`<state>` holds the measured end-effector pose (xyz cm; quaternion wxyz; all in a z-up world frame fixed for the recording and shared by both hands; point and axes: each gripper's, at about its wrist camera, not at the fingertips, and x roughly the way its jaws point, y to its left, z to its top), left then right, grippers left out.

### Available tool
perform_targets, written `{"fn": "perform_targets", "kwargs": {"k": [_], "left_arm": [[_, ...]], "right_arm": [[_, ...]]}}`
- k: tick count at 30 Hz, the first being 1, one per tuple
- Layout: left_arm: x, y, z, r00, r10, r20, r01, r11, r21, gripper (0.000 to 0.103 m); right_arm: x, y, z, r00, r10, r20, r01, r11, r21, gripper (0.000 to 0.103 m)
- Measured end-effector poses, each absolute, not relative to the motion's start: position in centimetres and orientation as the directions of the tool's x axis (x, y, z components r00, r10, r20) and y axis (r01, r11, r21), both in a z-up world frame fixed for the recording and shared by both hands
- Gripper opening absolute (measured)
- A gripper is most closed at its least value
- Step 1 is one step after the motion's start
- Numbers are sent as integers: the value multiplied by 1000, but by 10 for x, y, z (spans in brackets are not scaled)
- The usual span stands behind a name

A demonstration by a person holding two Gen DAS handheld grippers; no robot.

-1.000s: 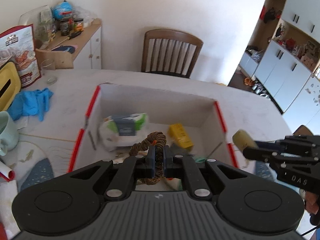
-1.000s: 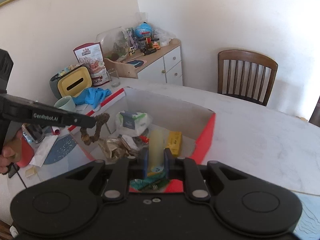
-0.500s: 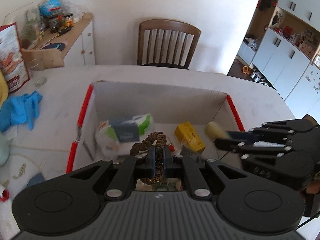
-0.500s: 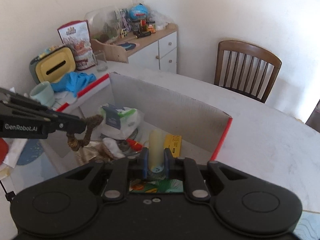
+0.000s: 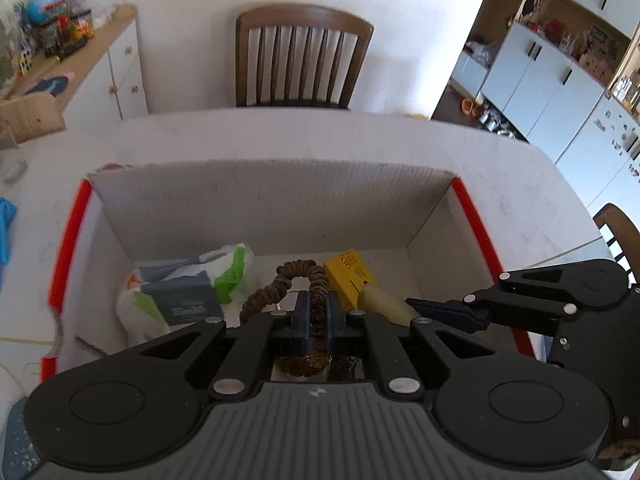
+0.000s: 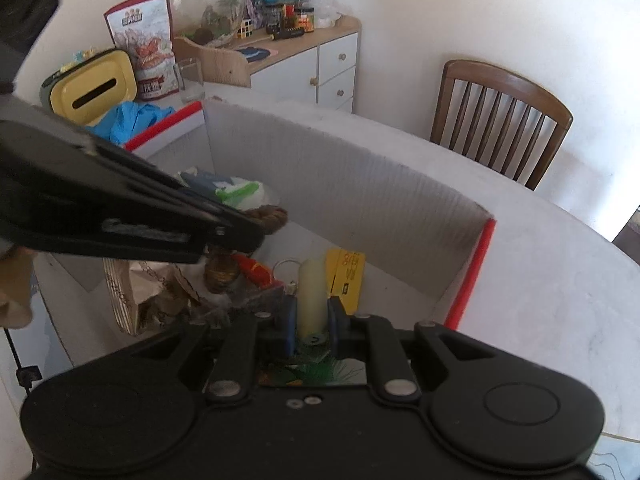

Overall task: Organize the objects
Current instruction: 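Open both grippers to drop the bracelet and roll into the box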

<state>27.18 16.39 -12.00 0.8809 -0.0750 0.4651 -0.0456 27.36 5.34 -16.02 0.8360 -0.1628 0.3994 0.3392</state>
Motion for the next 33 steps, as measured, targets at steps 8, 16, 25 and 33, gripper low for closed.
{"fn": "perform_targets", "kwargs": {"k": [8, 16, 25, 33], "left_arm": [[281, 174, -137, 520, -193, -832, -25, 970, -240, 7], [275, 181, -136, 529, -204, -824, -52, 961, -271, 12], [253, 181, -114, 589, -175, -789, -53, 966, -253, 49], [225, 178, -89, 645, -150, -749, -59, 968, -245, 61]], "right_arm": [[275, 51, -157, 432, 447, -783, -703, 711, 18, 21], [269, 42, -149, 424, 462, -779, -706, 708, 35, 30], [251, 28, -125, 440, 495, -749, -718, 695, 37, 47], [234, 13, -100, 459, 537, -708, -722, 689, 55, 55]]}}
